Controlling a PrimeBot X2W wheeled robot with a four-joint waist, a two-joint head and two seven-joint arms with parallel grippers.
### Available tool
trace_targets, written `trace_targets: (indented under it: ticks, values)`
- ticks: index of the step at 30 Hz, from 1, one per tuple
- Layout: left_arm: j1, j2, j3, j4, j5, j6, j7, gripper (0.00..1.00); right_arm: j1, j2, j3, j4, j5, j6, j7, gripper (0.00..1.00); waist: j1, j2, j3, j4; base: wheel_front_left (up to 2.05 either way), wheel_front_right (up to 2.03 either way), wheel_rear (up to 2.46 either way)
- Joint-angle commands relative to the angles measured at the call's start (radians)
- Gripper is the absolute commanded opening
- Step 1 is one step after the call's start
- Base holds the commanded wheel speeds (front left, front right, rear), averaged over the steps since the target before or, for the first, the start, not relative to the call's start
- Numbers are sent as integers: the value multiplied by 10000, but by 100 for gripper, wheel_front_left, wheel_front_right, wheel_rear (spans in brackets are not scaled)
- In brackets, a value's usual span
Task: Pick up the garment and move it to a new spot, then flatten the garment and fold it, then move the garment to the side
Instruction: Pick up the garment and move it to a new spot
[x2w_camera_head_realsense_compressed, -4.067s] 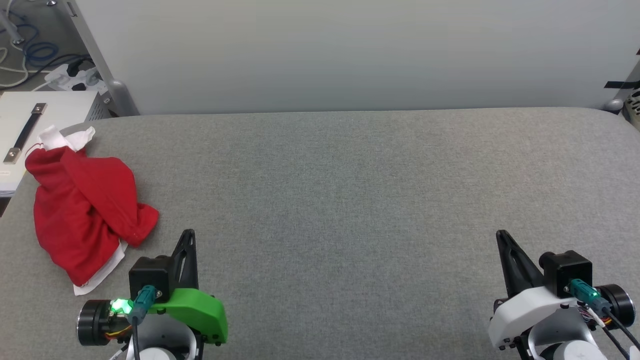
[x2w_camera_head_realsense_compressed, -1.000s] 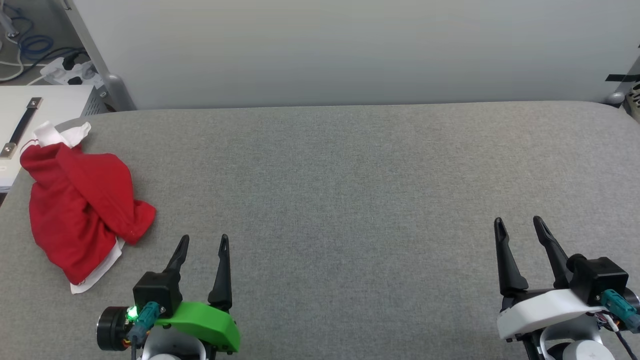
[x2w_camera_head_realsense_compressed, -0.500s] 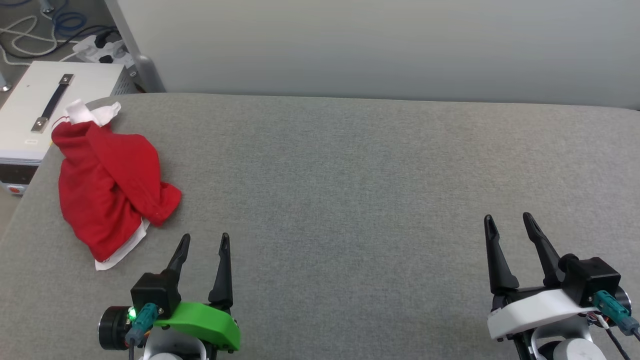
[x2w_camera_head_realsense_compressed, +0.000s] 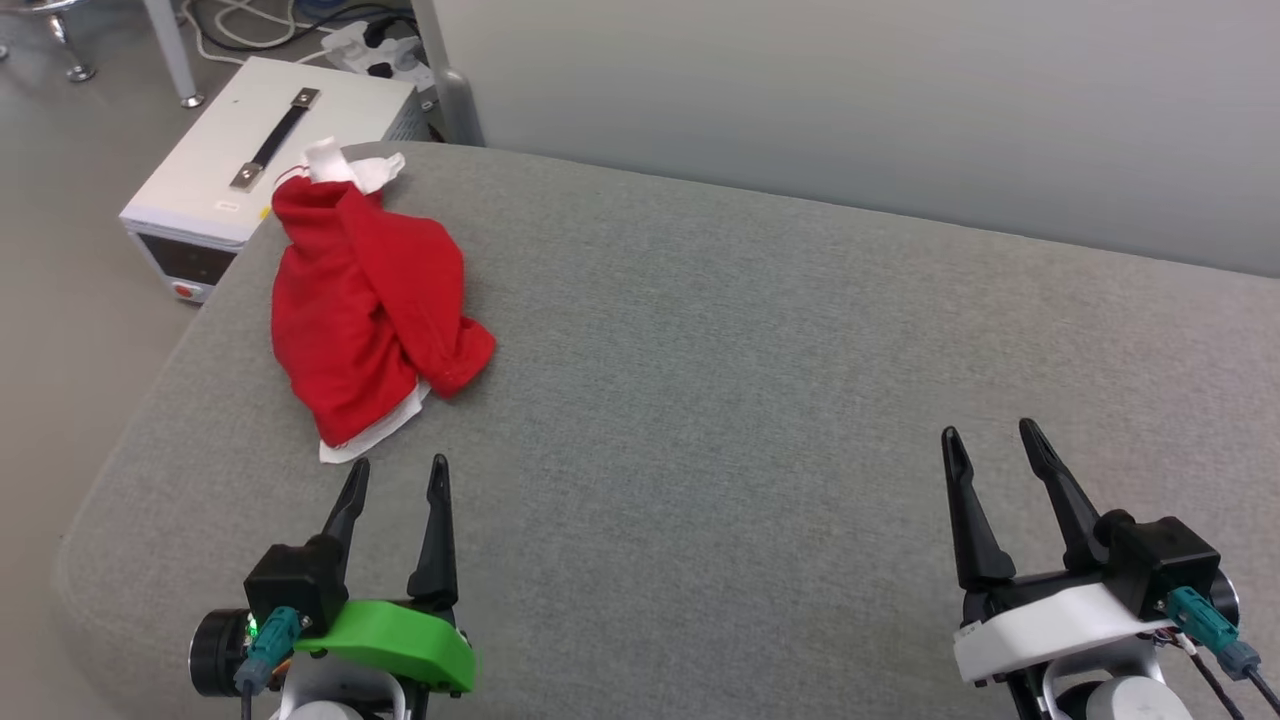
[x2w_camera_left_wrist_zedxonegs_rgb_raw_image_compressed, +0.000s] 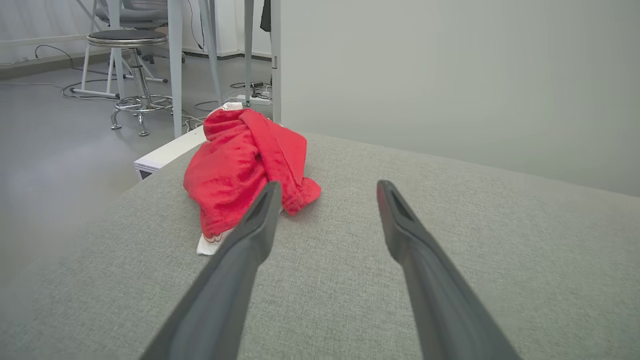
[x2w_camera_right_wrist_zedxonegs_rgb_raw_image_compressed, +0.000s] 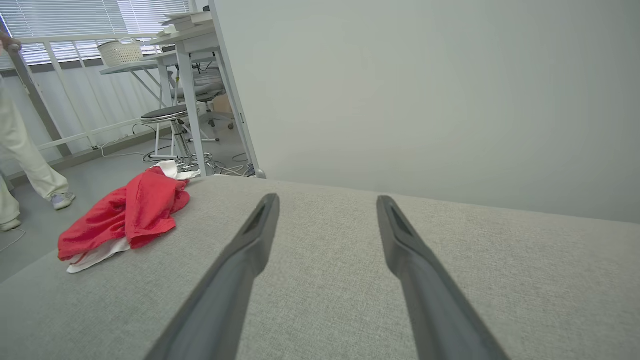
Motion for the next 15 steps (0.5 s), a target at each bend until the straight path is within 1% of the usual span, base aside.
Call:
trace_targets:
  ticks: [1,8,15]
  values:
    - [-48,-43,-25,-10,-77,-49,-98,100,-45,10,25,-83,98,-10,-107,100,0,0,-93,665,0,0,0]
    - [7,-46,-83,57,-156,-135,-245,100,-88,11,257,-113,229,-10,-252,100,0,0,-62,1366,0,0,0]
    - [-1,-49,-78,53,-262,-183,-388,100,-106,12,460,-88,348,-11,-393,100,0,0,-20,1868,0,0,0]
